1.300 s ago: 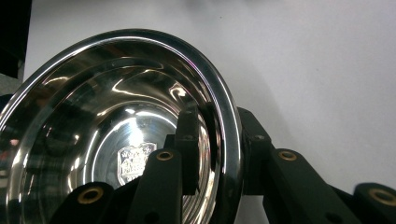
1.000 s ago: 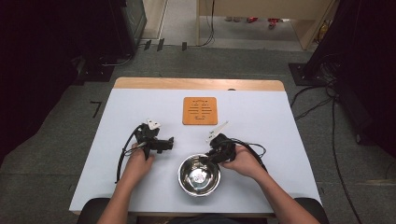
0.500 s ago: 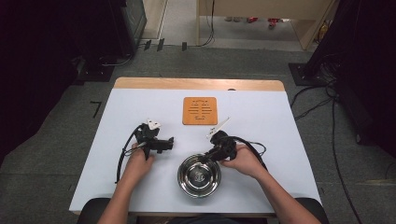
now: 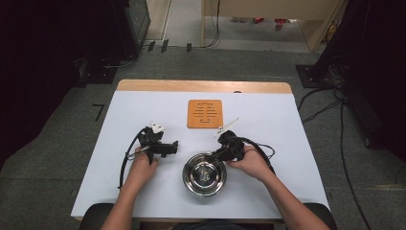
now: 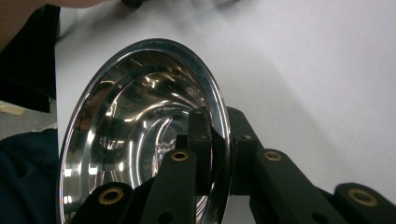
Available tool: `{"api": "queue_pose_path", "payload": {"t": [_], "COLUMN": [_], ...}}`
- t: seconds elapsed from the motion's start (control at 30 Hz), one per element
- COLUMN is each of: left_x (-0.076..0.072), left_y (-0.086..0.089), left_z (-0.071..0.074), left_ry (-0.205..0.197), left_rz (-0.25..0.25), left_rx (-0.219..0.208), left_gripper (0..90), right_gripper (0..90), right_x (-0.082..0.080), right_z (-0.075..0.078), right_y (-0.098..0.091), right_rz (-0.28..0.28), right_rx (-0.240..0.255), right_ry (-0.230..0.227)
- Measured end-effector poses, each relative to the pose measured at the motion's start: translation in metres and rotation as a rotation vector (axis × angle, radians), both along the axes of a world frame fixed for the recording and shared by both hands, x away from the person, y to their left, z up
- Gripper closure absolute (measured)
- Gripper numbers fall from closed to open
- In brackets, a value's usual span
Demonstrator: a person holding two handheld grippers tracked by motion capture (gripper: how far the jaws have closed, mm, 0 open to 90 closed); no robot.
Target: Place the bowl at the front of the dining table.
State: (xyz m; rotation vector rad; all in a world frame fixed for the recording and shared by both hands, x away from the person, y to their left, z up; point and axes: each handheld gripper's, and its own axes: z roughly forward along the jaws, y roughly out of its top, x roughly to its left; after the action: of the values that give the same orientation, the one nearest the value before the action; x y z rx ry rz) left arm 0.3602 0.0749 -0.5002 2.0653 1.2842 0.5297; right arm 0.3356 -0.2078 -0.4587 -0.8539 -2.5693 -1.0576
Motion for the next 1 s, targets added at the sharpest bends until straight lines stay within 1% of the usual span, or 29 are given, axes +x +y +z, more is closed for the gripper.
{"api": "queue_pose_path", "payload": {"t": [0.17,0.23,0.4,0.5,0.53,0.57,0.6,0.63,0.67,0.77,1.0], "left_x": [0.000,0.000,0.000,0.000,0.000,0.000,0.000,0.000,0.000,0.000,0.000], "left_y": [0.000,0.000,0.000,0.000,0.000,0.000,0.000,0.000,0.000,0.000,0.000], "left_z": [0.000,0.000,0.000,0.000,0.000,0.000,0.000,0.000,0.000,0.000,0.000], "left_ry": [0.001,-0.001,-0.001,-0.001,0.000,0.000,0.000,0.000,0.000,0.000,-0.001], "left_rz": [0.000,0.001,0.001,0.001,0.000,0.000,0.000,0.000,0.000,0.000,0.001], "left_rx": [0.001,-0.001,-0.001,-0.001,0.000,0.000,0.001,0.001,0.000,-0.001,-0.001], "left_gripper": [0.0,0.0,0.0,0.0,0.0,0.0,0.0,0.0,0.0,0.0,0.0], "right_gripper": [83.5,83.6,83.5,83.5,83.5,83.5,83.5,83.5,83.5,83.5,83.5], "right_x": [0.004,0.005,0.008,0.009,0.011,0.011,0.012,0.012,0.014,0.016,0.019], "right_z": [0.002,0.002,0.004,0.004,0.006,0.006,0.007,0.007,0.009,0.011,0.019], "right_y": [-0.004,-0.005,-0.006,-0.007,-0.009,-0.009,-0.012,-0.012,-0.014,-0.016,-0.016], "right_rz": [-0.036,-0.049,-0.075,-0.089,-0.108,-0.108,-0.128,-0.128,-0.146,-0.165,-0.202], "right_rx": [0.026,0.031,0.036,0.048,0.060,0.060,0.073,0.073,0.084,0.089,0.108], "right_ry": [0.003,0.010,0.004,0.004,0.005,0.005,0.009,0.009,0.003,0.004,-0.043]}}
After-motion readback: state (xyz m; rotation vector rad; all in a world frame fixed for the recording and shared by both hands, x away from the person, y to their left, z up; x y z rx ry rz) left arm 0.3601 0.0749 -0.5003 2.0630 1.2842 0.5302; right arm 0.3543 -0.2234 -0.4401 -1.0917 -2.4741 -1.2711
